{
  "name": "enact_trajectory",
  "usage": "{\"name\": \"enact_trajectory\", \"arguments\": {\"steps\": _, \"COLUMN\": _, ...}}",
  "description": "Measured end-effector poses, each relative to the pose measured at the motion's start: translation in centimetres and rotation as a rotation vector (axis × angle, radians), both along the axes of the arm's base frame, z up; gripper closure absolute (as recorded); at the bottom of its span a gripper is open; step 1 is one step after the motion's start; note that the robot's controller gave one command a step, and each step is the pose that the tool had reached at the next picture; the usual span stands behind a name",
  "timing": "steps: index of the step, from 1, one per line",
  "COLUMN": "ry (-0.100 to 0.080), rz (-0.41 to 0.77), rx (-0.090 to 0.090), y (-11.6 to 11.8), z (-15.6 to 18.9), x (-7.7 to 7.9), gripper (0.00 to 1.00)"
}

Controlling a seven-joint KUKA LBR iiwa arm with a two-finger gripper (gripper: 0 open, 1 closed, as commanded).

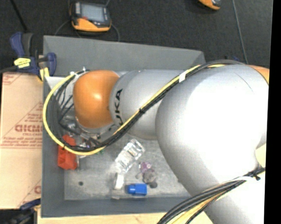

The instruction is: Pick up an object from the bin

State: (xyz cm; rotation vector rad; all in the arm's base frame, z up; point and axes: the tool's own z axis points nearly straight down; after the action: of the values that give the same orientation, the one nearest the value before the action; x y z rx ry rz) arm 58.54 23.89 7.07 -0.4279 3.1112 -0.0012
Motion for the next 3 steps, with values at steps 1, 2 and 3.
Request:
{"name": "enact_trajectory", "arguments": {"steps": 1, "ry": 0.000, "rz": -0.005, "rx": 0.003, "y": 0.0, "z": 0.0, "x": 0.1, "gripper": 1.00}}
{"name": "enact_trajectory", "arguments": {"steps": 2, "ry": -0.014, "rz": -0.008, "rx": 0.003, "y": -1.6, "z": 9.9, "x": 5.1, "gripper": 1.00}}
{"name": "enact_trajectory", "arguments": {"steps": 3, "ry": -0.015, "rz": 0.162, "rx": 0.002, "y": -4.1, "z": 40.7, "x": 4.6, "gripper": 1.00}}
